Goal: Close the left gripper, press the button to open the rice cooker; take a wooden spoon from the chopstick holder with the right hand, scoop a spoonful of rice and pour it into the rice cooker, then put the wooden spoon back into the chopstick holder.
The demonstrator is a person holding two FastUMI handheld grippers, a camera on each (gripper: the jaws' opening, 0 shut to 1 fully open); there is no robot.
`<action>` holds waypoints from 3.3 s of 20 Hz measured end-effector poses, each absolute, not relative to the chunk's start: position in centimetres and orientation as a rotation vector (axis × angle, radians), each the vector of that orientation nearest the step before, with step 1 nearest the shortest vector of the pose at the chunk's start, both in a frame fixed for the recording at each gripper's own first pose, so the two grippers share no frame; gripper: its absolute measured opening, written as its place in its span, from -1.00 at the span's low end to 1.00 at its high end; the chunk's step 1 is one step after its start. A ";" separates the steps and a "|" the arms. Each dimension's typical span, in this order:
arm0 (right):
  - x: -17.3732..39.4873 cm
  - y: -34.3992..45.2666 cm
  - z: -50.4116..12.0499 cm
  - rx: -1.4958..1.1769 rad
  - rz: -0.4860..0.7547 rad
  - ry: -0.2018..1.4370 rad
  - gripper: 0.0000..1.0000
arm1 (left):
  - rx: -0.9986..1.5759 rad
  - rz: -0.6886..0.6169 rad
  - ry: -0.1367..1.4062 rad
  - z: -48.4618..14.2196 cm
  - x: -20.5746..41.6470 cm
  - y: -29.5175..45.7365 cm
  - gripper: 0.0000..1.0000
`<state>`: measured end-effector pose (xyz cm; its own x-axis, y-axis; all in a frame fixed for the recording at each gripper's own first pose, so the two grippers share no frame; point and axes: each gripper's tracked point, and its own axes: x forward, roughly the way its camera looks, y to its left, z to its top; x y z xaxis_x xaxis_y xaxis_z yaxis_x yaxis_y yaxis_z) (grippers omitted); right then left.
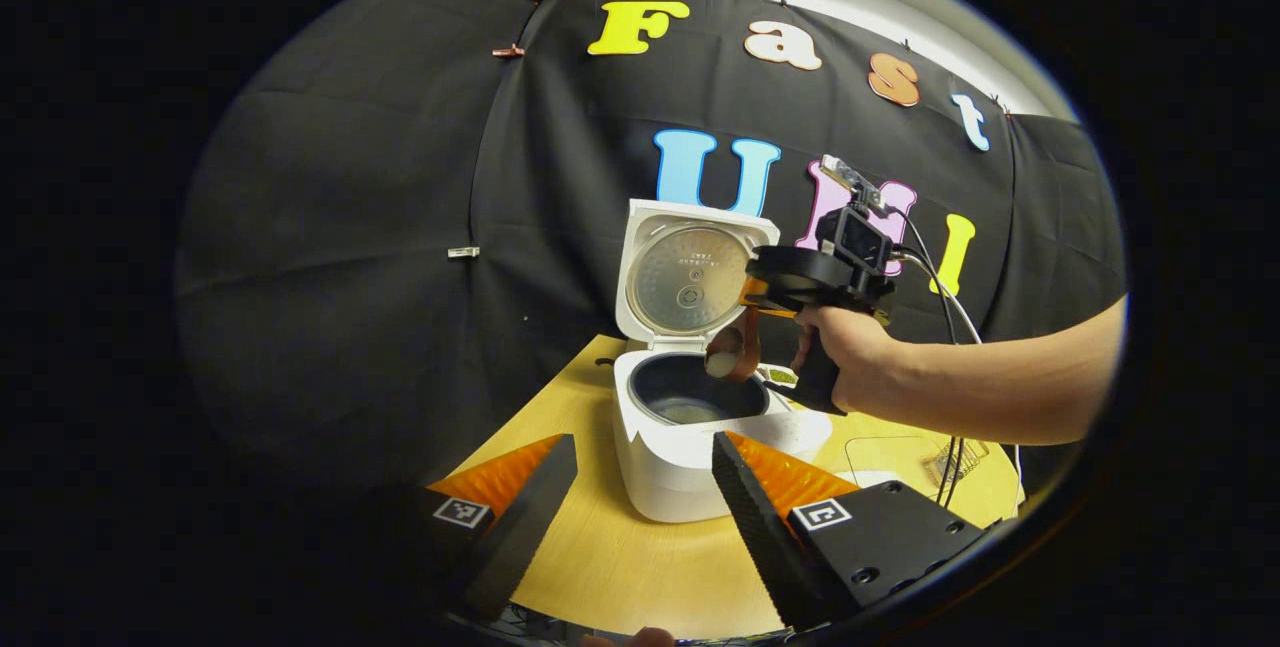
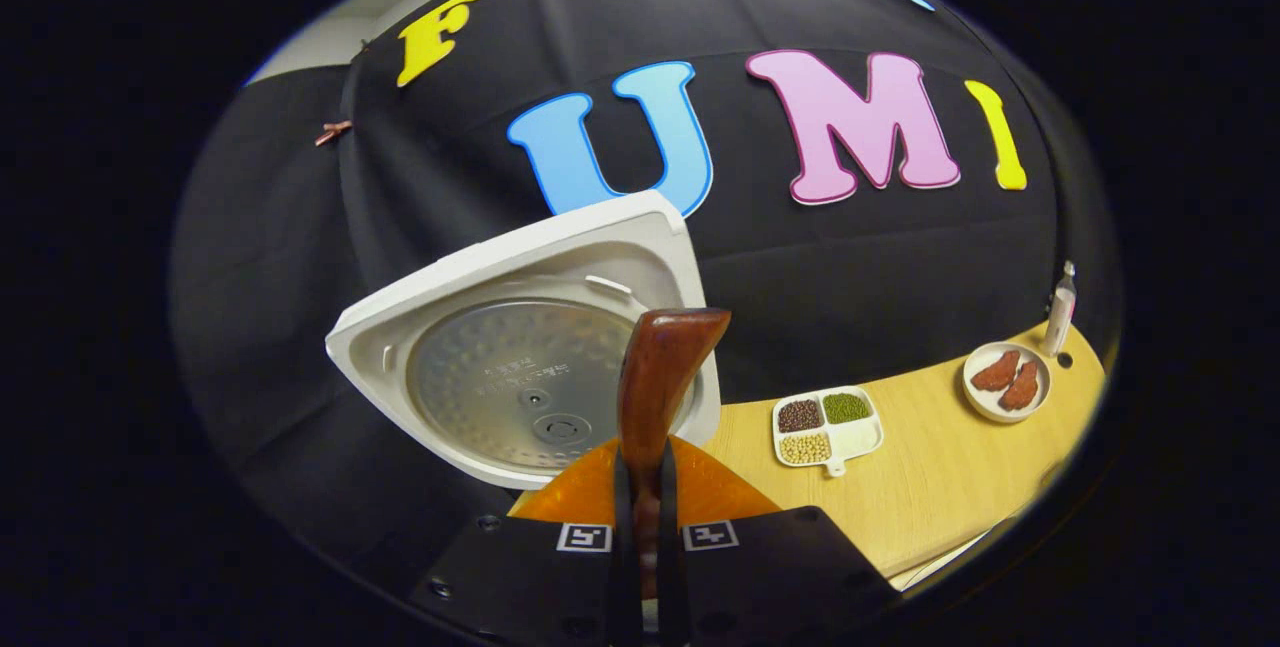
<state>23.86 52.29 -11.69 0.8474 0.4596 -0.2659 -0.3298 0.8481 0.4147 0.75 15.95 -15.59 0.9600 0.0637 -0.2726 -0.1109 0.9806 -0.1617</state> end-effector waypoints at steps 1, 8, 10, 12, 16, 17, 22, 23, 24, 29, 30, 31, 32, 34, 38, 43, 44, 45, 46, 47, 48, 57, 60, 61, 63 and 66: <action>23.9 52.6 -11.6 0.334 0.441 0.350 -0.78 | -0.176 0.088 0.274 -15.8 0.7 15.9 0.89; 22.9 54.7 -9.9 0.039 0.582 0.196 -0.79 | -0.189 0.095 0.287 -16.5 0.2 15.9 0.89; 22.3 55.5 -9.1 -0.073 0.644 0.129 -0.79 | -0.192 0.096 0.287 -16.5 0.1 16.1 0.89; 21.1 56.4 -8.6 -0.160 0.707 0.078 -0.79 | -0.196 0.096 0.287 -16.6 0.2 16.0 0.88; 19.5 57.4 -7.9 -0.284 0.780 0.003 -0.79 | -0.191 0.093 0.287 -16.5 0.2 16.0 0.88; 18.9 57.7 -8.0 -0.325 0.798 -0.021 -0.79 | -0.189 0.092 0.286 -16.5 0.2 15.9 0.88; 17.2 58.2 -8.3 -0.431 0.845 -0.076 -0.79 | -0.181 0.084 0.282 -16.2 0.0 15.4 0.88; 17.4 57.9 -8.2 -0.382 0.841 -0.042 -0.79 | -0.176 0.085 0.282 -16.2 -0.1 15.3 0.88; 17.8 57.3 -8.3 -0.304 0.826 0.007 -0.78 | -0.168 0.087 0.279 -16.1 -0.2 15.4 0.88; 20.1 54.3 -8.7 0.169 0.712 0.281 -0.78 | -0.152 0.074 0.277 -15.7 -0.3 14.5 0.89; 20.4 53.5 -8.5 0.255 0.689 0.320 -0.78 | -0.149 0.071 0.276 -15.5 -0.3 14.4 0.88; 20.8 52.6 -8.1 0.334 0.671 0.349 -0.77 | -0.145 0.068 0.274 -15.4 -0.3 14.2 0.89; 21.0 51.7 -7.9 0.403 0.655 0.365 -0.78 | -0.141 0.064 0.274 -15.2 -0.3 13.9 0.88; 21.2 49.8 -7.2 0.512 0.632 0.389 -0.78 | -0.134 0.056 0.271 -15.0 -0.3 13.5 0.89; 20.0 45.2 -5.1 0.660 0.596 0.385 -0.78 | -0.134 0.040 0.267 -14.5 -0.5 12.2 0.89; 18.3 37.8 -2.7 0.707 0.555 0.323 -0.70 | -0.109 0.015 0.251 -13.5 -0.6 10.1 0.89; 17.9 36.2 -2.6 0.705 0.545 0.308 -0.79 | -0.102 0.010 0.247 -13.3 -0.7 9.7 0.89; 17.2 34.6 -2.5 0.705 0.534 0.297 -0.79 | -0.097 0.005 0.246 -13.2 -0.6 9.2 0.89; 16.9 32.7 -2.5 0.699 0.519 0.283 -0.79 | -0.095 -0.001 0.248 -13.1 -0.7 8.8 0.88; 16.7 30.9 -2.5 0.685 0.502 0.268 -0.78 | -0.091 -0.003 0.248 -13.0 -0.7 8.4 0.89; 16.7 29.0 -2.7 0.671 0.481 0.255 -0.78 | -0.088 -0.006 0.248 -12.8 -0.8 8.0 0.89; 16.0 14.2 -6.1 0.579 0.349 0.228 -0.79 | -0.061 -0.036 0.236 -11.3 -0.5 3.4 0.88; 16.1 9.5 -8.3 0.541 0.298 0.234 -0.78 | -0.058 -0.040 0.230 -11.0 -0.3 1.9 0.89; 16.2 8.0 -9.1 0.520 0.275 0.233 -0.78 | -0.056 -0.041 0.230 -11.0 -0.1 1.4 0.89; 16.6 5.1 -11.3 0.473 0.232 0.243 -0.78 | -0.048 -0.045 0.228 -10.8 0.0 0.3 0.88; 17.0 1.9 -15.0 0.425 0.195 0.283 -0.79 | -0.039 -0.041 0.235 -10.8 0.0 -1.1 0.88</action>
